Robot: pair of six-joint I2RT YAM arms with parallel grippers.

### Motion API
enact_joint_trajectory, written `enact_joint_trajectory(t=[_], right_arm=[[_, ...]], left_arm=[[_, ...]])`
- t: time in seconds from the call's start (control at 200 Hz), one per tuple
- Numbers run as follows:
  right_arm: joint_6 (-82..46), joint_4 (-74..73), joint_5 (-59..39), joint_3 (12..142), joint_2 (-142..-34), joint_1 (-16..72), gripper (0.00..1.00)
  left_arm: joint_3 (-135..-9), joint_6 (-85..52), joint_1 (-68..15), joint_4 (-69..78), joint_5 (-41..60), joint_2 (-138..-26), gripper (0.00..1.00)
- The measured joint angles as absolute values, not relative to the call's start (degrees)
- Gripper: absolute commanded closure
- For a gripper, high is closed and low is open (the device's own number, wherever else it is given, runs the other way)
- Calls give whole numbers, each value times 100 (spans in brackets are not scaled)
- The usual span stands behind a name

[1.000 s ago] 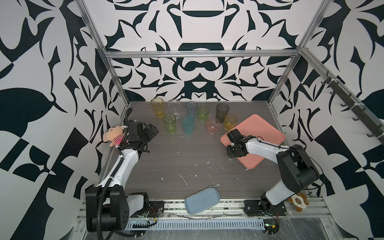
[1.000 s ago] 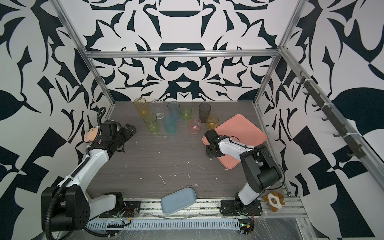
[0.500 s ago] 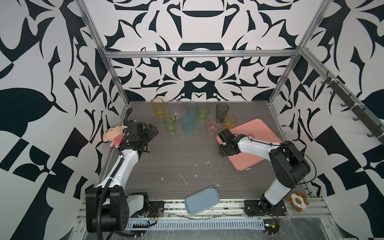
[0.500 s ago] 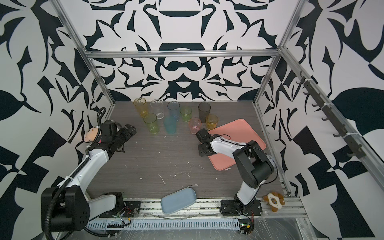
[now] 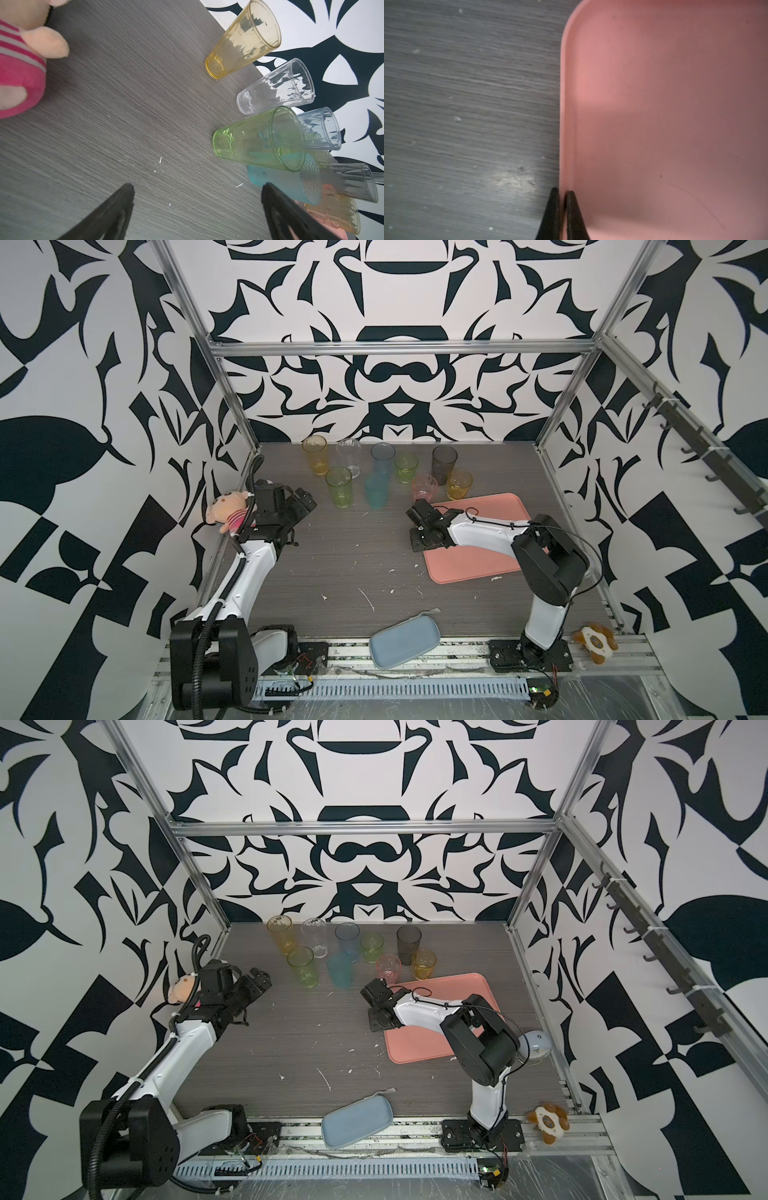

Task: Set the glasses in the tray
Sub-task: 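Grip the pink tray rim with the right gripper and drag it toward the table center, then release the tray and raise the right gripper while the left gripper reaches the tray edge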

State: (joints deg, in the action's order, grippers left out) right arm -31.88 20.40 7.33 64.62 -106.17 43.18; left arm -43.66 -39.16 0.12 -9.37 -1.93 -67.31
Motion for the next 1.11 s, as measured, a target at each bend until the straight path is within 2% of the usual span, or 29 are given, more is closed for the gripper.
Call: enact_joint_trajectory(t=[0.51, 0.61, 0.865, 1.105], right_arm=[[-3981, 1660, 346, 7345, -11343, 5087, 96], [-4069, 1549, 178, 7516, -11489, 5181, 92], [-3918, 1592, -274, 7824, -11671, 5277, 72], [-3422, 2053, -242, 7839, -11266, 5297, 64]], left_arm=[[-4346, -3894, 12, -1188, -191, -6541, 0], [-4331, -3894, 12, -1210, -191, -6473, 0], [-4309, -3870, 12, -1400, -163, -6445, 0], [-4309, -3907, 8, -1597, -132, -6445, 4]])
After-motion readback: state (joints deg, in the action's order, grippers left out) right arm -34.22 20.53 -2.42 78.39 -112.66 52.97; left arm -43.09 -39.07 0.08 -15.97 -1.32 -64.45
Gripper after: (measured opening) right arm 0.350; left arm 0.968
